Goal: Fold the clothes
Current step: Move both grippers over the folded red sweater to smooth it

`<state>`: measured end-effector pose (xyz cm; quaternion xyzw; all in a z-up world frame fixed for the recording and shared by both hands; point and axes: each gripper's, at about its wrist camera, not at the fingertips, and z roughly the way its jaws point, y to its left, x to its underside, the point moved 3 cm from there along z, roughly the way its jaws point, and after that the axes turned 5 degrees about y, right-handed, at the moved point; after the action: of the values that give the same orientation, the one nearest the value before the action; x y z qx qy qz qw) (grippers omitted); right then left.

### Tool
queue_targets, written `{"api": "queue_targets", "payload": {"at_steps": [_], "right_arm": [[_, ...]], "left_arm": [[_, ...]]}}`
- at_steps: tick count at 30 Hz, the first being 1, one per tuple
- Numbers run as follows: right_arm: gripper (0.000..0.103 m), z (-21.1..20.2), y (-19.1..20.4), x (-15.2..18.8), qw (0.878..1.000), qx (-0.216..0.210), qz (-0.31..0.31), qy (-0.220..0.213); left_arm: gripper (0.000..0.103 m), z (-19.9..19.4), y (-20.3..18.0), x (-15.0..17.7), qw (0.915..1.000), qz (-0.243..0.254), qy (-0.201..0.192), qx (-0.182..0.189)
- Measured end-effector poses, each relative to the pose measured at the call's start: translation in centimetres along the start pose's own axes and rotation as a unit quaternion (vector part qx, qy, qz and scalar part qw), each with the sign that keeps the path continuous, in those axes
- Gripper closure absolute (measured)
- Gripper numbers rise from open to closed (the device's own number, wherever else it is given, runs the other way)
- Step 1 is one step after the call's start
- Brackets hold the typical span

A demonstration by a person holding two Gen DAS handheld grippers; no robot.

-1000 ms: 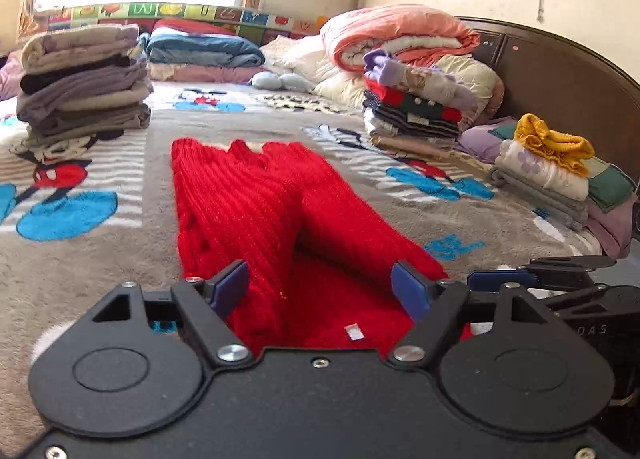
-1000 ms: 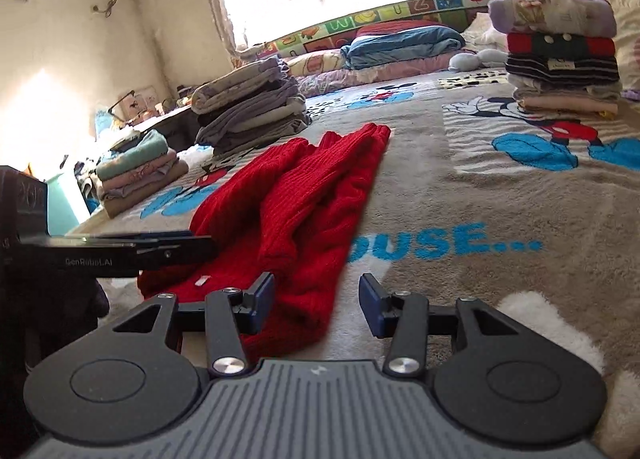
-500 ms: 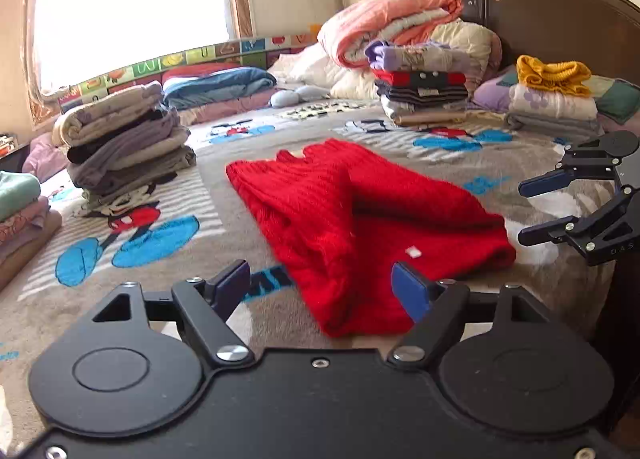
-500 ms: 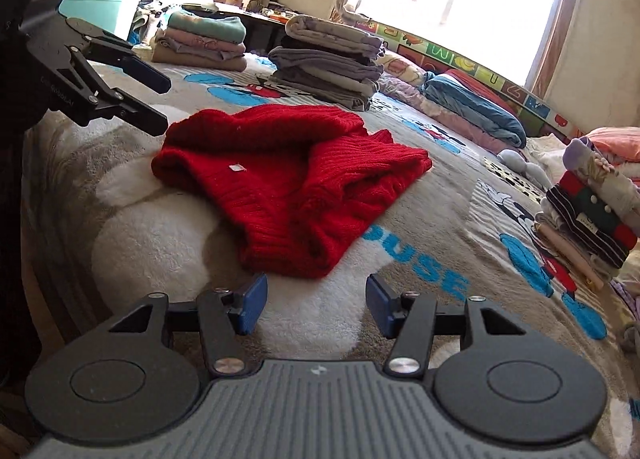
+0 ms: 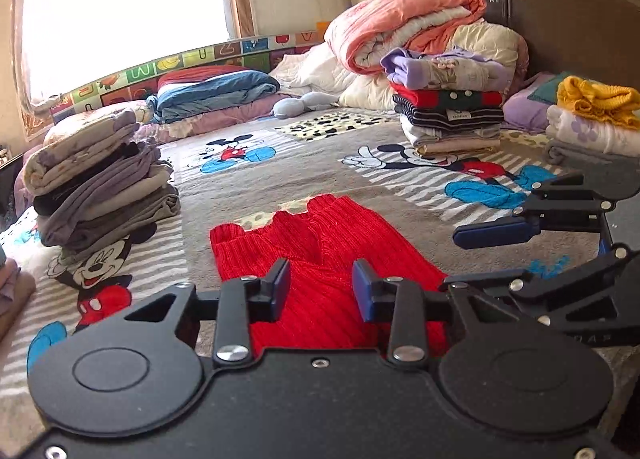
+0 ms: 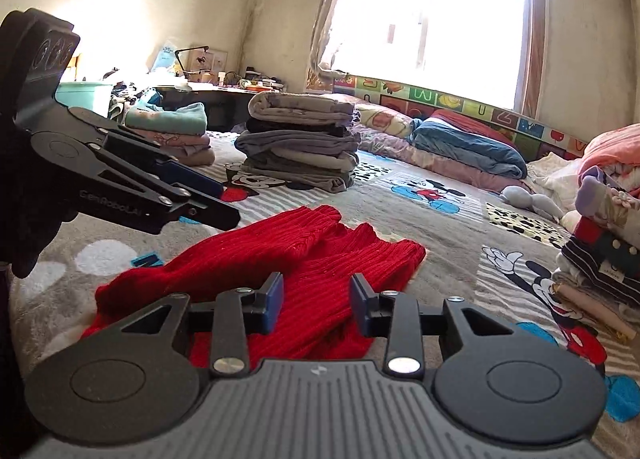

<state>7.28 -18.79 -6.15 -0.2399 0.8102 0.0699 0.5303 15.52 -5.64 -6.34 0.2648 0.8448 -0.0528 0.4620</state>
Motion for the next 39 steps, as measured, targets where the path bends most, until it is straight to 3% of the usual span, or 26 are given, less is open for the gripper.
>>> {"api": "queue_targets", "payload": {"at_steps": [3, 4, 6, 10, 18, 21, 24, 28, 33, 37, 39], "right_arm": [[0.066, 2.5, -0.2, 0.1, 1.000, -0.013, -0.008, 0.005], [0.067, 3.5, -0.2, 0.4, 1.000, -0.019, -0.008, 0.015], [0.068, 5.8, -0.5, 1.3, 0.998, -0.033, 0.002, 0.057], [0.068, 7.5, -1.6, 2.1, 0.993, -0.069, 0.044, 0.089], [0.068, 7.6, -2.3, 2.5, 0.991, -0.078, 0.068, 0.085], [0.068, 6.6, -1.7, 2.1, 0.994, -0.055, 0.055, 0.073], [0.067, 4.0, -1.3, 1.8, 0.996, -0.034, 0.062, 0.052], [0.067, 2.1, -1.9, 0.8, 0.994, -0.052, 0.085, 0.037], [0.067, 2.4, -2.2, -2.1, 0.990, -0.096, 0.101, 0.018], [0.067, 6.2, -2.2, -2.6, 0.991, -0.099, 0.072, 0.062], [0.067, 9.4, -3.2, -0.3, 0.983, -0.114, 0.084, 0.115]], "left_arm": [[0.070, 4.4, 0.0, 1.3, 0.9972, 0.030, 0.067, 0.016], [0.070, 5.2, 0.1, 2.1, 0.9969, 0.039, 0.064, 0.023], [0.070, 5.7, 1.2, 2.4, 0.9966, 0.011, 0.064, 0.049], [0.071, 5.6, 1.6, 2.6, 0.9956, 0.013, 0.066, 0.066], [0.070, 5.0, 1.7, 2.8, 0.9967, -0.003, 0.049, 0.065], [0.067, 2.4, 2.0, 2.7, 0.9977, -0.028, 0.032, 0.052], [0.064, -0.6, 2.8, 2.8, 0.9961, -0.058, 0.014, 0.065], [0.064, -2.2, 4.1, 2.5, 0.9905, -0.110, -0.001, 0.082], [0.064, -1.9, 3.3, 2.2, 0.9933, -0.085, -0.002, 0.078], [0.063, 2.0, 2.2, 4.6, 0.9959, -0.026, 0.061, 0.061], [0.062, 2.6, 2.3, 5.1, 0.9955, -0.032, 0.057, 0.069]]}}
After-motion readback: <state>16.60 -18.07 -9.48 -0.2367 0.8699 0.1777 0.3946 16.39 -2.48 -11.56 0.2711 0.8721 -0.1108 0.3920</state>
